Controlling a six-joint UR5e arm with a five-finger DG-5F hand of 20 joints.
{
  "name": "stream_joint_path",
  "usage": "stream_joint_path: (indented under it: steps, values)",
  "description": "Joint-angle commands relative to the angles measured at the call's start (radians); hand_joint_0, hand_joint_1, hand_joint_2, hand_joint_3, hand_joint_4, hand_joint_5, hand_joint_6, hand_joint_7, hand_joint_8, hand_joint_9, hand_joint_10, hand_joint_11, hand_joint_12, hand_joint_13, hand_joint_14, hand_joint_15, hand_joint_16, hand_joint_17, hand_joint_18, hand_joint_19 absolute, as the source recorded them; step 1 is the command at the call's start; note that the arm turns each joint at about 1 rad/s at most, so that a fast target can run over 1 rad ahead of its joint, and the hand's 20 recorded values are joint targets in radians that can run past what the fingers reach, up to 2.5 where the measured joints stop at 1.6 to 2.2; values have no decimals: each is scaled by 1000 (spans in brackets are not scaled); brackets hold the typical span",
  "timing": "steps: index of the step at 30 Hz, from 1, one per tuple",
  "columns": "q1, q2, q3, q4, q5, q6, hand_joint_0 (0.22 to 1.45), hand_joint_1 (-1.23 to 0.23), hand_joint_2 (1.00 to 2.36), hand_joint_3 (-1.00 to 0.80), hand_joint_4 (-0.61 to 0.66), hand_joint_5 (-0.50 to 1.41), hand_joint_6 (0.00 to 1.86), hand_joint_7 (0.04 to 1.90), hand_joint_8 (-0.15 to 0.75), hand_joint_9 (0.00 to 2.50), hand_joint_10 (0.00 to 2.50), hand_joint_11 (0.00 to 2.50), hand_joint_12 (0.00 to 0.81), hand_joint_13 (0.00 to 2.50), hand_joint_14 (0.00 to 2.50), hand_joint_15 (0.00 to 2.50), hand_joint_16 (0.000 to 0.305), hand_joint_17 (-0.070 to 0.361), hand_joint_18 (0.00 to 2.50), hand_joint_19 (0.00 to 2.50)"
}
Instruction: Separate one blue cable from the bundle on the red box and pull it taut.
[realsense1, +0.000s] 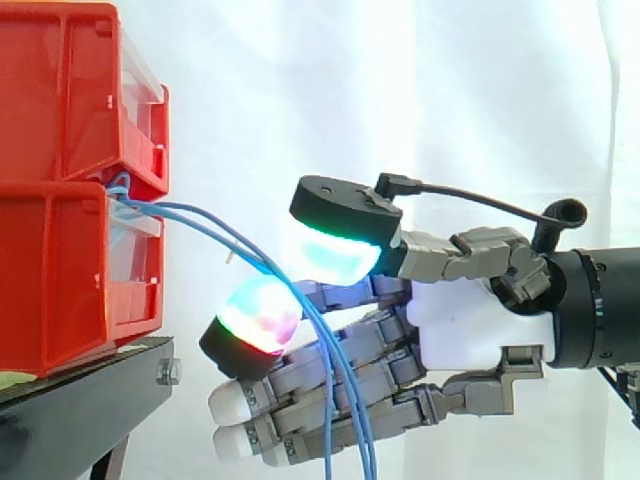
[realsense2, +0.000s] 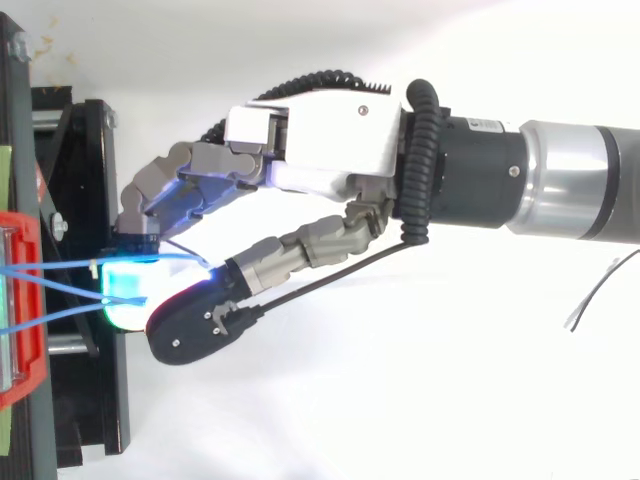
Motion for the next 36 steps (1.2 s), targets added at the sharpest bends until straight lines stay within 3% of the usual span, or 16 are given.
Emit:
stream_joint_path:
  steps: [1,7,12,15,17,19,20,22,31,35,36]
  values:
    - [-1,-4,0,2,2,1,543,-620,1001,-486,180,-137,886,801,255,655,8,218,341,324,10,243,45,102,209,177]
    - [-1,-4,0,2,2,-2,525,-505,1000,-500,162,-134,863,836,259,666,8,220,345,326,10,251,46,104,211,190]
    - [-1,-18,2,19,2,0,577,-520,1006,-419,164,-130,862,859,252,677,8,219,331,332,10,250,44,98,208,198]
    - [-10,-68,68,17,-12,9,585,-558,1009,-365,161,-130,869,860,252,676,8,226,332,337,10,250,44,98,215,188]
    - [-14,-78,109,-12,-32,18,585,-592,1011,-331,166,-132,876,872,253,676,8,233,332,337,10,253,43,98,221,187]
    - [-16,-75,114,-77,-49,24,582,-637,1011,-293,167,-135,887,868,248,664,8,231,333,338,10,252,43,98,226,184]
    - [-19,-62,148,-210,-61,29,583,-647,1012,-286,167,-135,889,869,249,661,8,237,333,338,10,258,43,98,226,181]
    - [-24,-62,171,-259,-61,27,586,-686,1012,-262,162,-136,898,855,260,662,8,239,345,346,10,256,45,102,240,166]
    - [-27,-55,183,-250,-61,20,687,-868,1005,-422,24,-150,920,832,240,641,8,242,337,373,10,234,43,96,337,140]
    - [-28,-55,188,-250,-63,17,686,-873,1000,-500,68,-139,913,851,238,679,8,244,339,398,10,241,42,95,370,149]
    - [-28,-55,188,-250,-63,17,626,-834,1000,-500,121,-122,902,900,237,711,9,252,336,407,10,250,42,93,370,182]
